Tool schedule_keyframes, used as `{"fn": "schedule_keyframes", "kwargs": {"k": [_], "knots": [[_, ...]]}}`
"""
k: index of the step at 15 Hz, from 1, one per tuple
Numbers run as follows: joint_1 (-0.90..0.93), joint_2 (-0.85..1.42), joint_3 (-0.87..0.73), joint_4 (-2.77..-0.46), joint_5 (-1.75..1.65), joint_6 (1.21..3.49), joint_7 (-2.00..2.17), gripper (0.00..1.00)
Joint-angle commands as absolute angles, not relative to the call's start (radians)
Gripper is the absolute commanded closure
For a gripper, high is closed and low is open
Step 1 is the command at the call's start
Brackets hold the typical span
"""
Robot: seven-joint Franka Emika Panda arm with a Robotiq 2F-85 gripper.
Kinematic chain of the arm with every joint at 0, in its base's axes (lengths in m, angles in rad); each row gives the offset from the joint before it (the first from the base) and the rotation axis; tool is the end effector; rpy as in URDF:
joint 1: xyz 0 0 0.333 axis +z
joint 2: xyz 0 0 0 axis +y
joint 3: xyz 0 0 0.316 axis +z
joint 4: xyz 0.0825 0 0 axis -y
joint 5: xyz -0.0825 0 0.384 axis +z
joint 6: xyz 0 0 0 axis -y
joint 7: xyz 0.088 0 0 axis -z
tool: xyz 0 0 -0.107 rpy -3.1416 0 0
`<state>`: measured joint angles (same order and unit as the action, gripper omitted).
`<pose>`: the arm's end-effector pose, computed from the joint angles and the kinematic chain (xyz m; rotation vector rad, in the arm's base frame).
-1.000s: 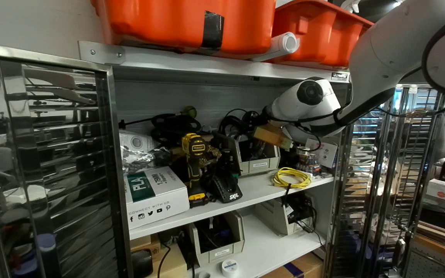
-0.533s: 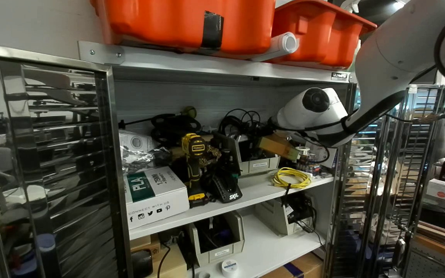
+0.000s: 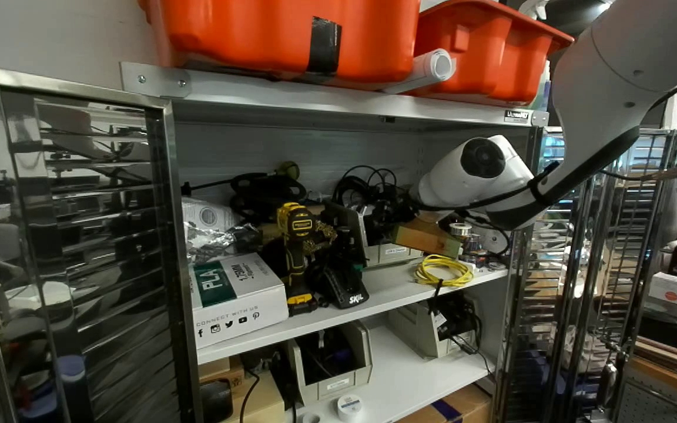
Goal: Pick up the black cable and put it in the box.
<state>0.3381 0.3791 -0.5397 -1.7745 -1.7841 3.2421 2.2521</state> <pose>0.6359 0.0023 0.3940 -2.6212 0.6360 -1.4857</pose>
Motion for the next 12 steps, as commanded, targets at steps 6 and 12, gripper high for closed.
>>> {"fn": "schedule_keyframes", "kwargs": {"k": [6, 12], "knots": [[0.402, 0.15, -0.601, -2.148, -1.829, 3.193, 2.204, 0.0], [0.377, 0.07, -0.697, -2.29, -1.793, 3.298, 2.117, 0.0]]}}
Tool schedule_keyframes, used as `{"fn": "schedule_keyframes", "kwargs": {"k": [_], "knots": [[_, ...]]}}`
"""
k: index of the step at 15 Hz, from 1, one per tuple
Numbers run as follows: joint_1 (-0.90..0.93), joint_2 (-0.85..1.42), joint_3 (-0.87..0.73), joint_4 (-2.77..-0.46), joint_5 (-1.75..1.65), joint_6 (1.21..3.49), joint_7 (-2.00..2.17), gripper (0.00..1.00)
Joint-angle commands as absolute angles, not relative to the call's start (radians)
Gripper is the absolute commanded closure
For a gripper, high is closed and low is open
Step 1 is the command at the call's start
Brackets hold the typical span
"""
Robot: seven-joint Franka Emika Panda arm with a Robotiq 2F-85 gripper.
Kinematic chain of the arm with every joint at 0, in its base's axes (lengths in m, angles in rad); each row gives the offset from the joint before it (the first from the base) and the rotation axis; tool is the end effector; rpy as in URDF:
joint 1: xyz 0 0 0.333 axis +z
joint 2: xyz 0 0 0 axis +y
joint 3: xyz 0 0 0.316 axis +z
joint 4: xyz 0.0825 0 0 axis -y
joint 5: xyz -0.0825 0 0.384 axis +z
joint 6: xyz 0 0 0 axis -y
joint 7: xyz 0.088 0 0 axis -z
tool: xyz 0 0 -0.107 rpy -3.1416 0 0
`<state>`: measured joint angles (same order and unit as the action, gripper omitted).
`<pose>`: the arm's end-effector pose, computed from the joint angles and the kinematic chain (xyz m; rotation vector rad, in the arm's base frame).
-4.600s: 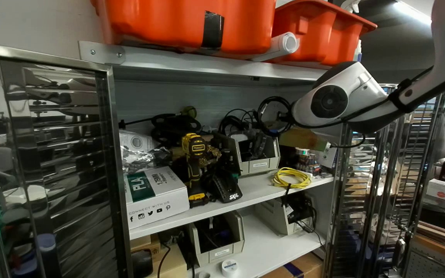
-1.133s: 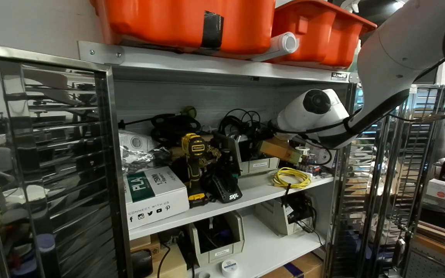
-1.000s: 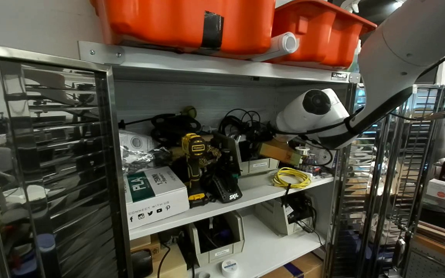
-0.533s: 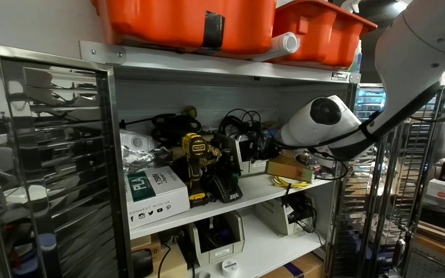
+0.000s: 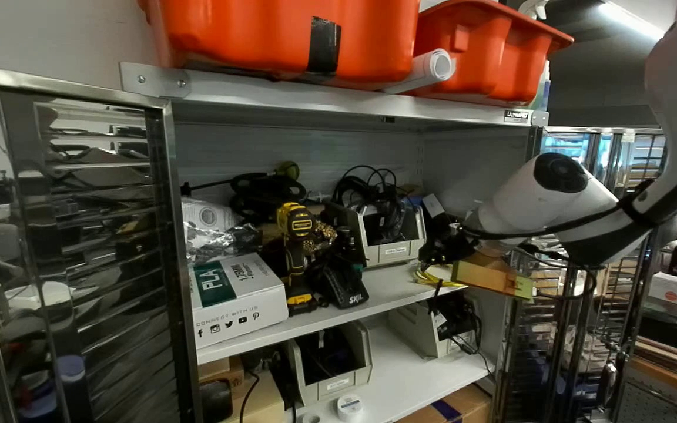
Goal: Pick up the black cable and put it in the box.
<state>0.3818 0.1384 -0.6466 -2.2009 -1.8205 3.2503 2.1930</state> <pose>0.5188 -0.0371 0.3482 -2.7297 0.7722 -1.1946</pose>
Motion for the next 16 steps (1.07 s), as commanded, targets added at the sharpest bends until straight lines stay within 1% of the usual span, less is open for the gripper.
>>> {"fn": "schedule_keyframes", "kwargs": {"k": [1, 2, 3, 4, 5, 6, 7, 11, 13, 15, 16], "knots": [[0.374, 0.068, -0.717, -2.3, -1.797, 3.31, 2.114, 0.0], [0.179, 0.044, -0.54, -2.342, -1.683, 3.291, 1.974, 0.0], [0.14, 0.049, -0.522, -2.348, -1.644, 3.298, 1.939, 0.0], [0.247, 0.076, -0.649, -2.323, -1.694, 3.323, 2.008, 0.0], [0.204, 0.092, -0.631, -2.318, -1.666, 3.348, 1.972, 0.0], [0.199, 0.106, -0.645, -2.304, -1.669, 3.37, 1.977, 0.0], [0.039, 0.089, -0.492, -2.338, -1.534, 3.363, 1.831, 0.0], [-0.084, 0.083, -0.35, -2.371, -1.27, 3.366, 1.615, 0.0], [-0.113, 0.089, -0.29, -2.388, -1.12, 3.373, 1.497, 0.0], [-0.115, 0.12, -0.224, -2.446, -0.99, 3.438, 1.372, 0.0], [-0.137, 0.123, -0.179, -2.428, -1.154, 3.427, 1.537, 0.0]]}}
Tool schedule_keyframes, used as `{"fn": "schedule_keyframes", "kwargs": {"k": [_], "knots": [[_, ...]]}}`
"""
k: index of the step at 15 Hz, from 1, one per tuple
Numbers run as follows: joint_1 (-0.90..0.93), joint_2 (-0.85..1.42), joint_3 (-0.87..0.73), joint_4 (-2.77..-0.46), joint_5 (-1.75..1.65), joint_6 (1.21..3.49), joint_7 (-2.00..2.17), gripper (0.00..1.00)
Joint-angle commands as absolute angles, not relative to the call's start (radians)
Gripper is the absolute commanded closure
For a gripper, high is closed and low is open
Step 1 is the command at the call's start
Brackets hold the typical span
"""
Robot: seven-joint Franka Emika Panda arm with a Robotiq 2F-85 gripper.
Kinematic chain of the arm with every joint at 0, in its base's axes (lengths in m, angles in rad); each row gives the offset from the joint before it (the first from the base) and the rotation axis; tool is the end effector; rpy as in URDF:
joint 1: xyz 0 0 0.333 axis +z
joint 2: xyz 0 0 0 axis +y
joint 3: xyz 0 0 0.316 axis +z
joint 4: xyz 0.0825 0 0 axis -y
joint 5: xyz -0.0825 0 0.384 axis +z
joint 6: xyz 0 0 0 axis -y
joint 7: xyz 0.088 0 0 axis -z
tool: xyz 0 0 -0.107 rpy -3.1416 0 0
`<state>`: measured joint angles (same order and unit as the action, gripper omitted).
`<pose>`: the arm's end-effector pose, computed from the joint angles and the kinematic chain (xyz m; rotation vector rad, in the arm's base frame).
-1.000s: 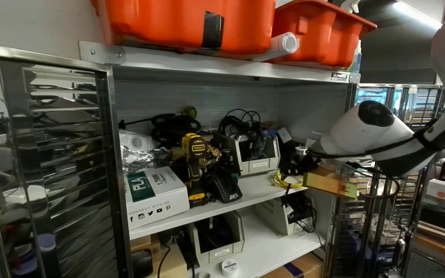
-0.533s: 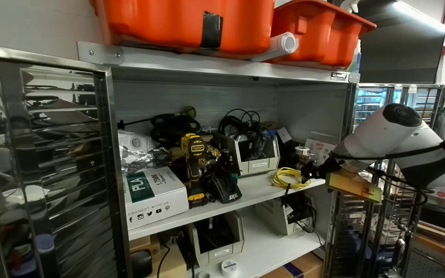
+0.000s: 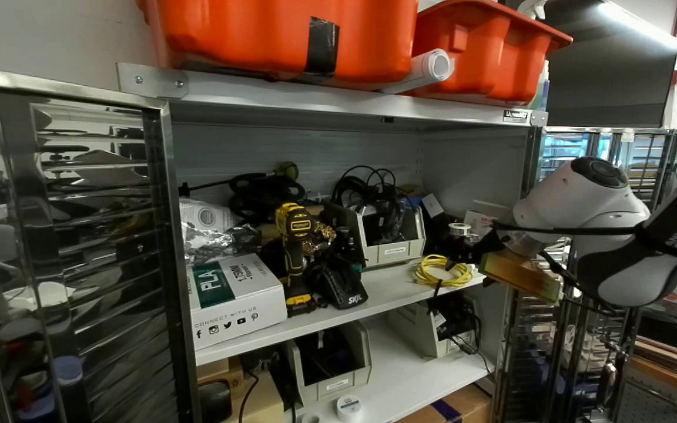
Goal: Pick up the black cable and put it in the box.
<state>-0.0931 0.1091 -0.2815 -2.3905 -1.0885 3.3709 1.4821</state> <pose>0.5047 -0.0925 0.3423 -2.6033 0.9286 -1.0861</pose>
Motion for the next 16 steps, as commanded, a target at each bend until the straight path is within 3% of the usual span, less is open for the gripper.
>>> {"fn": "schedule_keyframes", "kwargs": {"k": [1, 16], "knots": [[-0.099, 0.117, -0.246, -2.409, -1.09, 3.386, 1.474, 0.0], [-0.178, 0.12, -0.086, -2.552, -1.145, 3.32, 1.566, 0.0]]}}
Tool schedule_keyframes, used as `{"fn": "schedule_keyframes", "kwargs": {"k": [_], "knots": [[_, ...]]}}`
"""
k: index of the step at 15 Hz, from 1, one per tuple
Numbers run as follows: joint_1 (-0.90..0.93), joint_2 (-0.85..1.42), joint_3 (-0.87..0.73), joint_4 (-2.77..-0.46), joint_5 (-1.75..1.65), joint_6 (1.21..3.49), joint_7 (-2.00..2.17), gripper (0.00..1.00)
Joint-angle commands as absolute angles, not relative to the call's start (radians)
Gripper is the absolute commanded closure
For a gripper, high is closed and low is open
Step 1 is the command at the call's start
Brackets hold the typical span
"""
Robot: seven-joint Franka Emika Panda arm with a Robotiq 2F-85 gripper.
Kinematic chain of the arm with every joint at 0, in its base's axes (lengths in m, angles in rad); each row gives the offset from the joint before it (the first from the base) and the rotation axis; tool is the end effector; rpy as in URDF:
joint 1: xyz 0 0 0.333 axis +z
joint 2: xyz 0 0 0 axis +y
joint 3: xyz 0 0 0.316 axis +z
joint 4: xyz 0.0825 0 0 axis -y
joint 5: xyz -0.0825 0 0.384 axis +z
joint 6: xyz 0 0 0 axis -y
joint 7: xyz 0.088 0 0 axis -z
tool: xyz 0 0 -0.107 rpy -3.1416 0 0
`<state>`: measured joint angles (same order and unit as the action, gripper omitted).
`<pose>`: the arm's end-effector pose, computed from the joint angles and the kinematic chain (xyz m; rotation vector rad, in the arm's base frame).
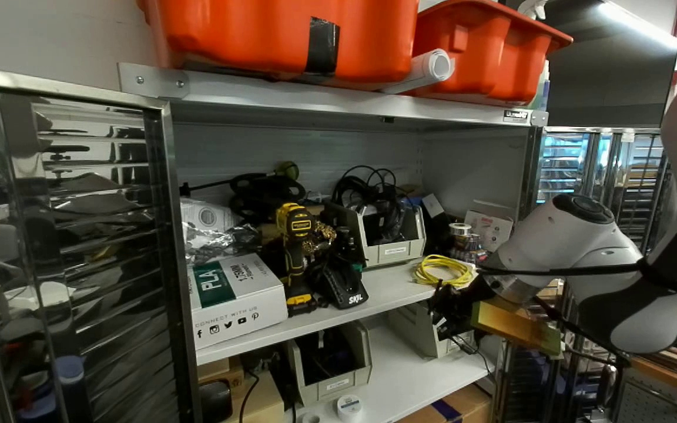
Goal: Pick up the black cable and put it in the box.
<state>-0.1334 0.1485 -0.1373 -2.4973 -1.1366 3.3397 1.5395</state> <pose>0.4739 -0.0309 0.2779 -2.6958 0.8633 -0.8269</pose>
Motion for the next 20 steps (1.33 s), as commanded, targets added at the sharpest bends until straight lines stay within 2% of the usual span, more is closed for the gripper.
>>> {"fn": "schedule_keyframes", "kwargs": {"k": [1, 2, 3, 10, 17, 20], "knots": [[-0.196, 0.119, -0.065, -2.575, -1.145, 3.315, 1.564, 0.0], [-0.151, 0.114, -0.088, -2.633, -0.959, 3.322, 1.392, 0.0], [-0.222, 0.106, -0.027, -2.616, -1.095, 3.306, 1.534, 0.0], [-0.38, 0.107, 0.161, -2.698, -1.131, 3.356, 1.515, 0.0], [-0.543, 0.174, 0.314, -2.761, -1.201, 3.286, 1.498, 0.0], [-0.591, 0.136, 0.349, -2.749, -1.197, 3.287, 1.497, 0.0]]}}
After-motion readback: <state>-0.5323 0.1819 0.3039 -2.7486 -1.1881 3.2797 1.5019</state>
